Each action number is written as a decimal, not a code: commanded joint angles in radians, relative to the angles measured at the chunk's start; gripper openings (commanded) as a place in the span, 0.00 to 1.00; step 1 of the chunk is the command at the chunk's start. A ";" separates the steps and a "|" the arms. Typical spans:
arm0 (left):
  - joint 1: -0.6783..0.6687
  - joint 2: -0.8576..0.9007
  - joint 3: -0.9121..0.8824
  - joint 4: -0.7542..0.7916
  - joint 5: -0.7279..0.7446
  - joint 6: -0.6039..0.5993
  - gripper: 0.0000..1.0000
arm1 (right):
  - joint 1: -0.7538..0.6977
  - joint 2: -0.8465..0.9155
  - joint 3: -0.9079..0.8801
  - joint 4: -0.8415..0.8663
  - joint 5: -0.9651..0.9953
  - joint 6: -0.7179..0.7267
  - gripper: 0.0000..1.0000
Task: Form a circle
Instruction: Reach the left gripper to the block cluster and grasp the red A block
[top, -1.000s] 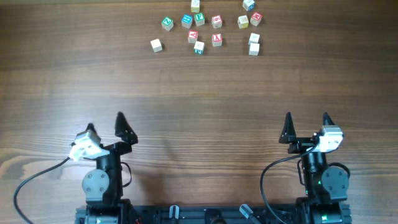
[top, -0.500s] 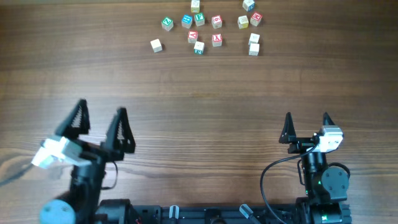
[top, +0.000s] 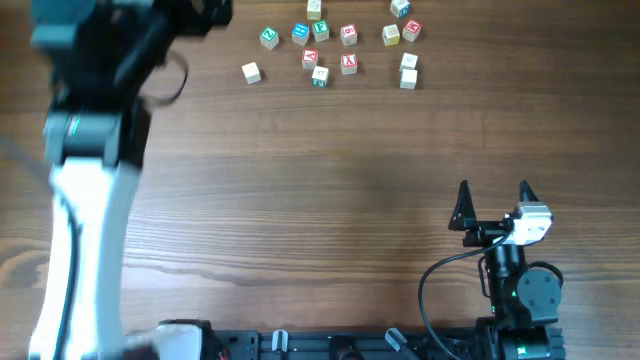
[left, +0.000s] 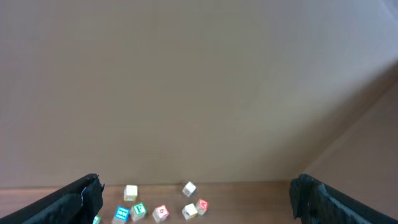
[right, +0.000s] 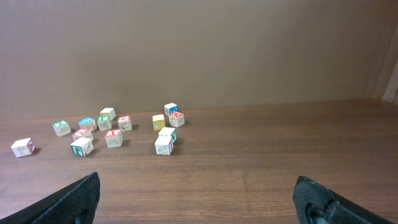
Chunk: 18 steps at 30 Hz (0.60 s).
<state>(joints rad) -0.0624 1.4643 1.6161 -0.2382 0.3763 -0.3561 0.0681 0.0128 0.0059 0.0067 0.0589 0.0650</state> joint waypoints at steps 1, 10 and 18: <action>-0.026 0.198 0.073 0.044 0.024 0.012 1.00 | -0.005 -0.008 -0.001 0.003 -0.015 -0.012 1.00; -0.051 0.509 0.072 0.027 0.035 0.013 1.00 | -0.005 -0.008 -0.001 0.003 -0.015 -0.012 1.00; -0.200 0.690 0.073 0.070 -0.281 0.243 1.00 | -0.005 -0.008 -0.001 0.003 -0.015 -0.012 1.00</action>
<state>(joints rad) -0.1951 2.0682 1.6749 -0.1879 0.2577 -0.2520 0.0681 0.0128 0.0059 0.0067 0.0589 0.0650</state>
